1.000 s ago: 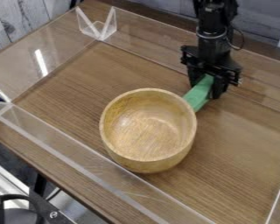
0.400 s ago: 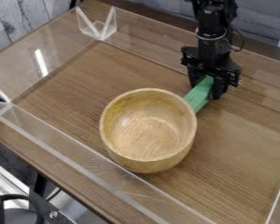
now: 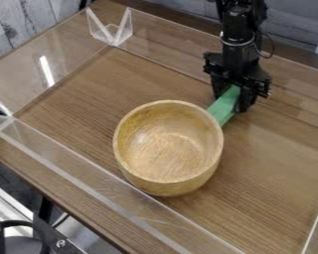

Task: Remove the green block from inside the brown bowl and put it on the table

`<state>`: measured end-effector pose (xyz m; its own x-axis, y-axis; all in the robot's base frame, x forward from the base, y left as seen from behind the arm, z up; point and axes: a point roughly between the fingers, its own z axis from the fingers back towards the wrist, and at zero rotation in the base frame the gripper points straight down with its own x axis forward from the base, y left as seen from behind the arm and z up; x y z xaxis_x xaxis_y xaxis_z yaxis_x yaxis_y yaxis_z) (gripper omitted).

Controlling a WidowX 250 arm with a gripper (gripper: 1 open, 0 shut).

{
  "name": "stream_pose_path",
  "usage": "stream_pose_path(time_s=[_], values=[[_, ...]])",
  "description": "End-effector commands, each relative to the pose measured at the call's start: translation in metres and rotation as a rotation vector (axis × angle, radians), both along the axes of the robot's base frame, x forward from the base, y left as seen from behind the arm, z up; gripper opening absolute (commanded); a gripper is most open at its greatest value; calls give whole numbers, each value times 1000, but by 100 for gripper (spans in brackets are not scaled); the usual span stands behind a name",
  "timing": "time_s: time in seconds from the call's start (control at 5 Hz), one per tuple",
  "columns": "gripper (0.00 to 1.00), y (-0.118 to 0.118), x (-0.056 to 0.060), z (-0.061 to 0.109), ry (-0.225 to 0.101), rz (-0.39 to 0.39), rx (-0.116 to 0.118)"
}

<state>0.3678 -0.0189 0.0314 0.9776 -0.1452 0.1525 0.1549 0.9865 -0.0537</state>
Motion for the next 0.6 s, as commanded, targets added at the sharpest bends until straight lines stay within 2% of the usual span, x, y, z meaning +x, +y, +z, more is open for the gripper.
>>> stream_pose_path(time_s=[0.0, 0.4], values=[[0, 7, 9, 21, -72, 15, 8], [0, 15, 7, 12, -56, 37, 16]])
